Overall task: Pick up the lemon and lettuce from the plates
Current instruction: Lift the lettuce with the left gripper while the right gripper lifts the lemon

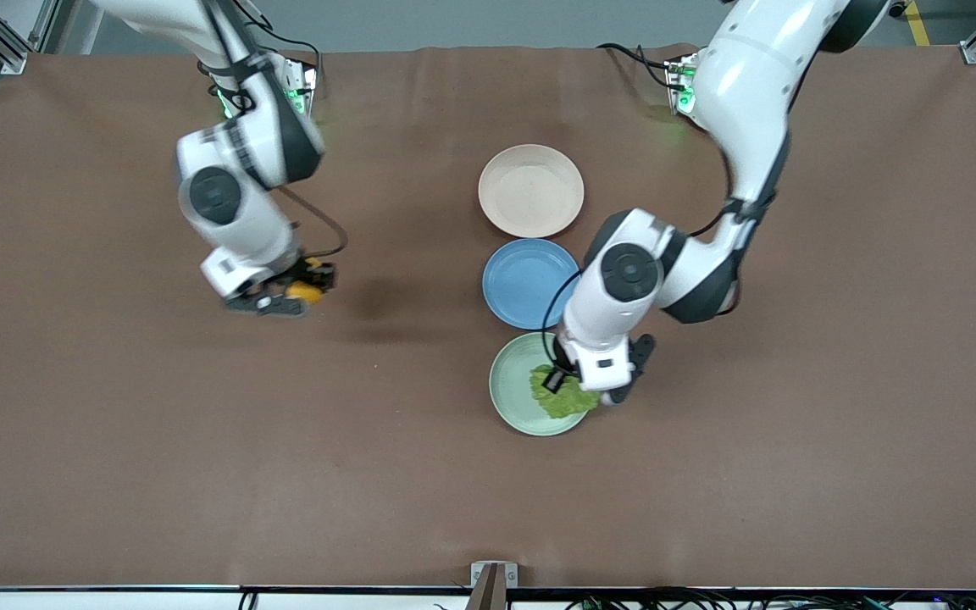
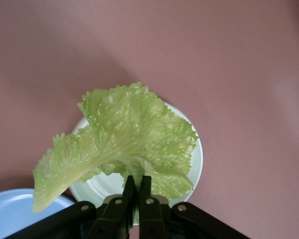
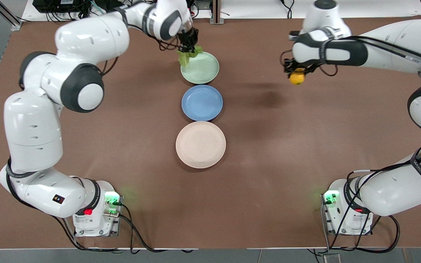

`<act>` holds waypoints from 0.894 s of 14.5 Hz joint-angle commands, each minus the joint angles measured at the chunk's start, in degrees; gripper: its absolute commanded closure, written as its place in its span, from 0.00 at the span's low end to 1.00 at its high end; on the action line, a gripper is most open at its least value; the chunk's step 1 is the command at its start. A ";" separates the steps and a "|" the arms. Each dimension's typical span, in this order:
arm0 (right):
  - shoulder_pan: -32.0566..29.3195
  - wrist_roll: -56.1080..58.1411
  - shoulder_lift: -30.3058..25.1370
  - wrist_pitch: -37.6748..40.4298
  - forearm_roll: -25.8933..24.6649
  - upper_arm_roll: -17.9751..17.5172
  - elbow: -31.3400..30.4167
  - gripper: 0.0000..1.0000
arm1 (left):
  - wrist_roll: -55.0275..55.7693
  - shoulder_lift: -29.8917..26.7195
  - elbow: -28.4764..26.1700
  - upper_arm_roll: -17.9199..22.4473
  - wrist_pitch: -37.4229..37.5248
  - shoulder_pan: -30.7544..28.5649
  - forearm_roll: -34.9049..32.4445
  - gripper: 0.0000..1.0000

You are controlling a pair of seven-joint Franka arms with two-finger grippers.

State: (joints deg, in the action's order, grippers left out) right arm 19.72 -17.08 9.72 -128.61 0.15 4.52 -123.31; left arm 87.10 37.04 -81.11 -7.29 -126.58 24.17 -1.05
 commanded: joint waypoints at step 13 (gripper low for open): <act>-13.83 20.15 8.30 -20.89 1.17 -1.88 -10.81 0.99 | -29.35 -24.47 -38.66 -0.97 -4.61 -17.84 0.17 0.99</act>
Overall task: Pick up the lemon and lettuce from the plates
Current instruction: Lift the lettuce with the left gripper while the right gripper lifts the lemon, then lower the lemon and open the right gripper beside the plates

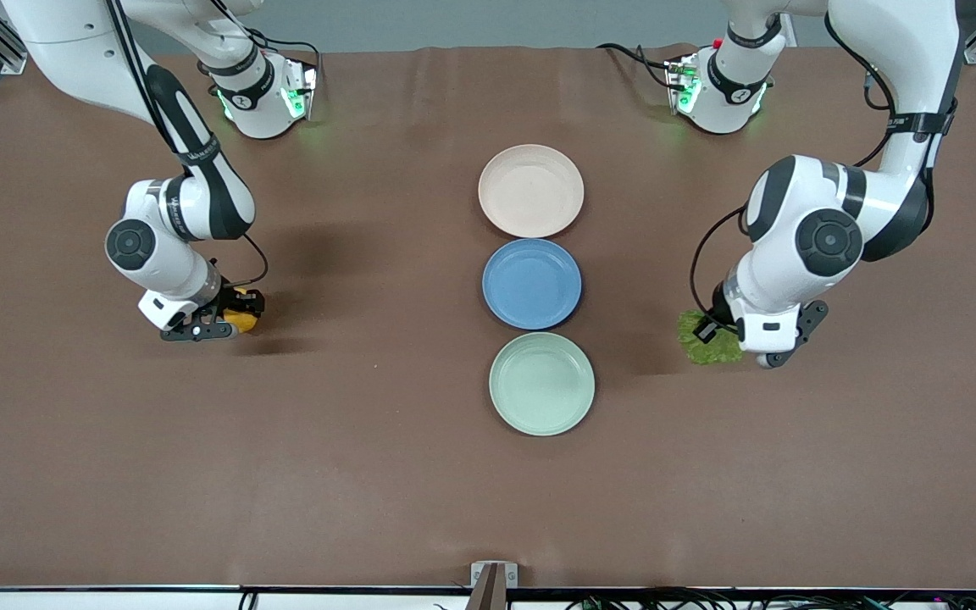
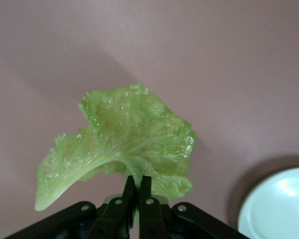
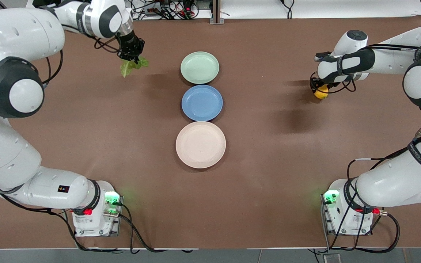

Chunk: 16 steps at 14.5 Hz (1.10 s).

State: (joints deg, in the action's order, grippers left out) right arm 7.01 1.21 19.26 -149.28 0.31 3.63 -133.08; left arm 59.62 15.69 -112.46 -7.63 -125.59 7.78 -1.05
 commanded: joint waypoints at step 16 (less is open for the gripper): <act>-1.39 1.69 -1.07 0.65 1.45 -4.07 -1.57 0.00 | -13.82 1.01 -21.75 -0.46 -25.76 -5.14 0.08 0.96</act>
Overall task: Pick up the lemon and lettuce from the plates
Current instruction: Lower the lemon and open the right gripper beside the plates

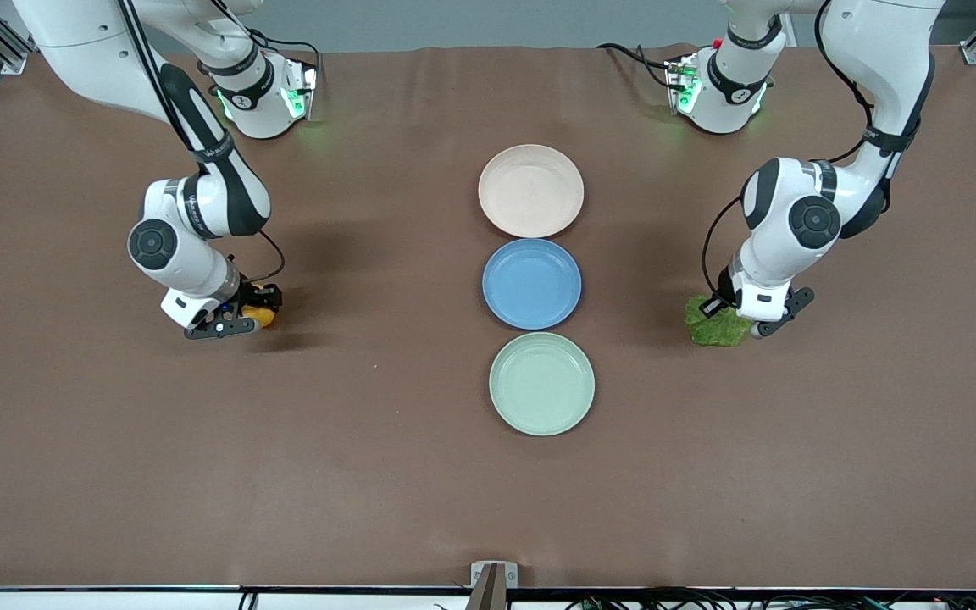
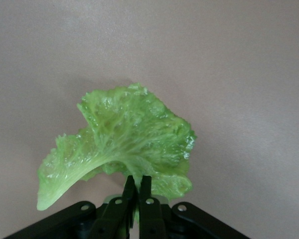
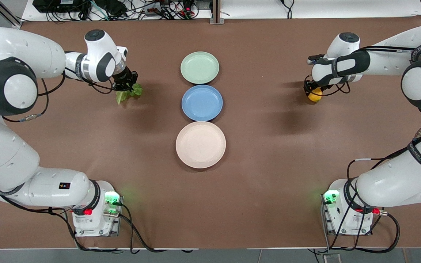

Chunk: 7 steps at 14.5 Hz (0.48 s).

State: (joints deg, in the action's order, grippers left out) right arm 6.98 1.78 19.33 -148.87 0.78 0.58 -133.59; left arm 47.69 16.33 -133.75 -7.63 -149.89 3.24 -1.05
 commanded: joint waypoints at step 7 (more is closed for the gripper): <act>-1.45 1.21 -4.47 23.75 1.07 -0.67 12.89 0.00 | -4.36 0.11 0.68 -0.45 -1.37 -1.30 -0.53 0.00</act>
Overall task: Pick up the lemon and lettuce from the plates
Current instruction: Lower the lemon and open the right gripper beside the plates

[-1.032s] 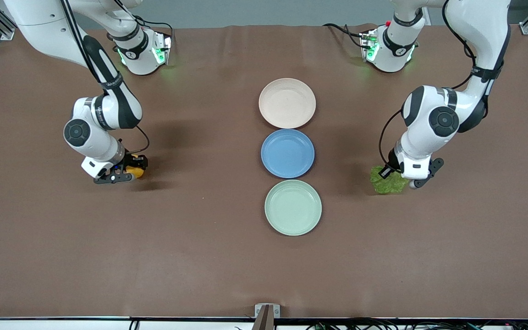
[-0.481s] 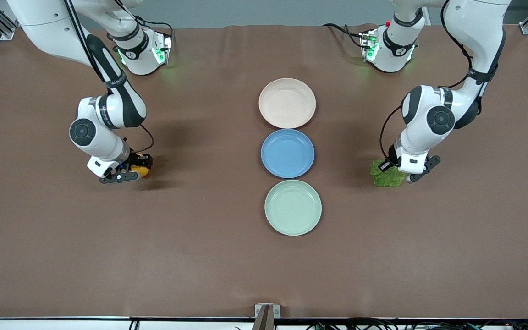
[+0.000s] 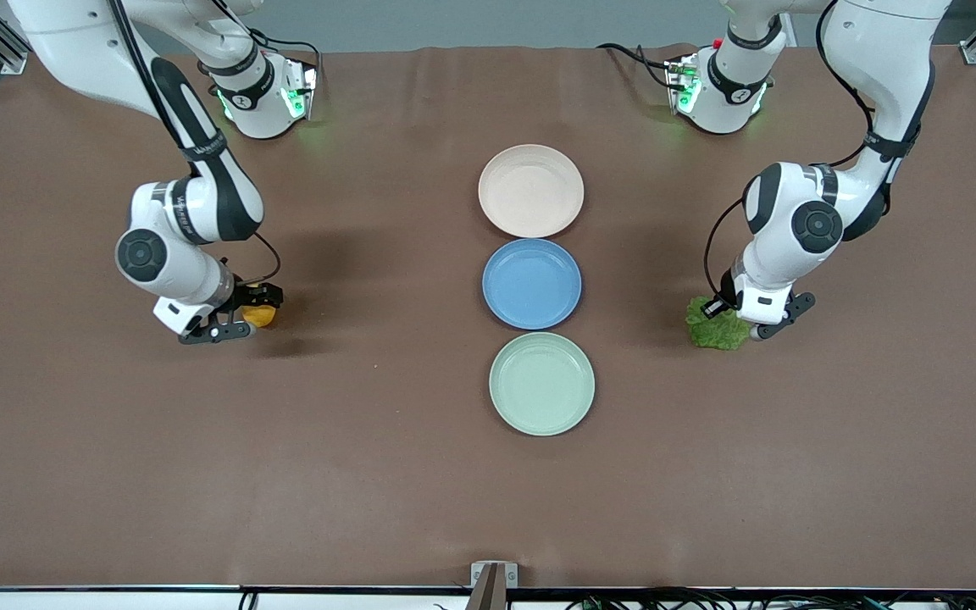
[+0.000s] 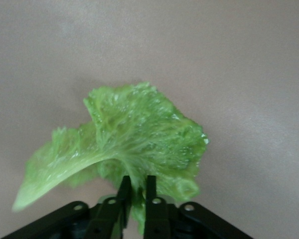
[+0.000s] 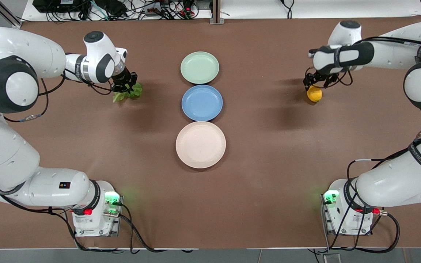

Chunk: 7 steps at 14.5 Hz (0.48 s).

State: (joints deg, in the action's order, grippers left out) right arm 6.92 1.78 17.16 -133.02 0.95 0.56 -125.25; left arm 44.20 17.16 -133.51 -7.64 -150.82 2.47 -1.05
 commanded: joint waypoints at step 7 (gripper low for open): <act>-5.08 1.47 -3.80 29.20 0.02 -0.12 23.53 0.00 | -6.90 -2.30 6.49 -0.54 6.92 -0.63 -0.62 0.01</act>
State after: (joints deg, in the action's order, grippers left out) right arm 3.02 2.58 13.32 -109.11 0.96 1.05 -106.87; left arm 42.05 16.62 -128.84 -7.84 -148.09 2.48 -1.05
